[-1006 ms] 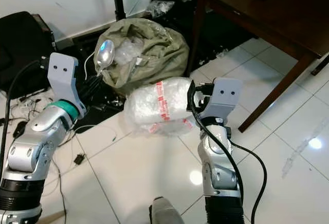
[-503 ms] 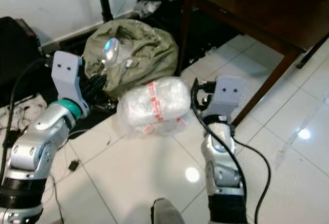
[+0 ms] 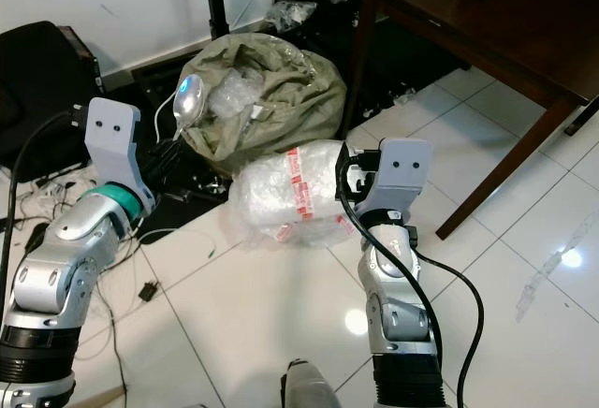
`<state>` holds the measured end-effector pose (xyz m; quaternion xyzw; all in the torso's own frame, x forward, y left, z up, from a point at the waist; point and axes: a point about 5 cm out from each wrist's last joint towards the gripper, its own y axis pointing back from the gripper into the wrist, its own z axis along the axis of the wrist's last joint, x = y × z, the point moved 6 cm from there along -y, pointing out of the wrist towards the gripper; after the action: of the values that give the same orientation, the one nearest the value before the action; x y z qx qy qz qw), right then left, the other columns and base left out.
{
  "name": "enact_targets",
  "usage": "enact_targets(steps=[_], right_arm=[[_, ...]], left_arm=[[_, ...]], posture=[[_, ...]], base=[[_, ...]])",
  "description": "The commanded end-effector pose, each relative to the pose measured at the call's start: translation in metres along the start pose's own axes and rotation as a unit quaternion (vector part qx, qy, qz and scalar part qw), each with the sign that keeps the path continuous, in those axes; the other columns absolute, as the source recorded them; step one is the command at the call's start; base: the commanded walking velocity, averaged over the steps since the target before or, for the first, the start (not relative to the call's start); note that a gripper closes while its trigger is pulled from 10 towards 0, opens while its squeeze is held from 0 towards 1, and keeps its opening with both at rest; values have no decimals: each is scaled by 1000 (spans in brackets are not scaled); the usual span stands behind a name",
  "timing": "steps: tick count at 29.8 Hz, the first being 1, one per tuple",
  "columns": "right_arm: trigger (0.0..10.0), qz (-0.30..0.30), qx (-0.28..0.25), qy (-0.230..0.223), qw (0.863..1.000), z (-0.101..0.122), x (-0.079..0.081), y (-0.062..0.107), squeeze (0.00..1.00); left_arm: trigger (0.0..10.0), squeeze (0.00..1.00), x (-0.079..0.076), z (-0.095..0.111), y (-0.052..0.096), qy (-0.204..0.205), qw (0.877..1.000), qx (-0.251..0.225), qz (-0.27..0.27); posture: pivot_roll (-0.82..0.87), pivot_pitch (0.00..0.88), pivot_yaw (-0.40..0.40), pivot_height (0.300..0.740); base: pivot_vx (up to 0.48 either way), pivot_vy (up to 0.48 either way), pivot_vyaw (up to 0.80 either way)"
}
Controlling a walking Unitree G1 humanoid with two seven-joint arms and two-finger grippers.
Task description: Setting the table
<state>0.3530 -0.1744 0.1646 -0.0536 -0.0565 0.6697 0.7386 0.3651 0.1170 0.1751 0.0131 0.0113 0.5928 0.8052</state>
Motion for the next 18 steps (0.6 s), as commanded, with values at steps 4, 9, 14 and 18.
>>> enact_targets(steps=[4, 9, 14, 18], right_arm=[[10000, 0, 13, -6, 1000, -7, 1, 1, 0], [10000, -1, 15, -9, 1000, -8, 0, 1, 0], [10000, 0, 15, -9, 1000, -7, 1, 0, 0], [10000, 0, 15, -9, 1000, -7, 1, 0, 0]], left_arm=[[10000, 0, 1, -3, 1, -2, 1000, 2, 3], [10000, 0, 2, -4, 1, -2, 1000, 3, 4], [10000, 0, 2, -4, 1, -1, 1000, 4, 4], [10000, 0, 2, -4, 1, -1, 1000, 4, 4]], posture=[[-152, 0, 87, 740], [-152, 0, 86, 740], [-153, 0, 86, 740], [-153, 0, 86, 740]], base=[[0, 0, -600], [0, 0, -800], [0, 0, -800], [0, 0, -800]])
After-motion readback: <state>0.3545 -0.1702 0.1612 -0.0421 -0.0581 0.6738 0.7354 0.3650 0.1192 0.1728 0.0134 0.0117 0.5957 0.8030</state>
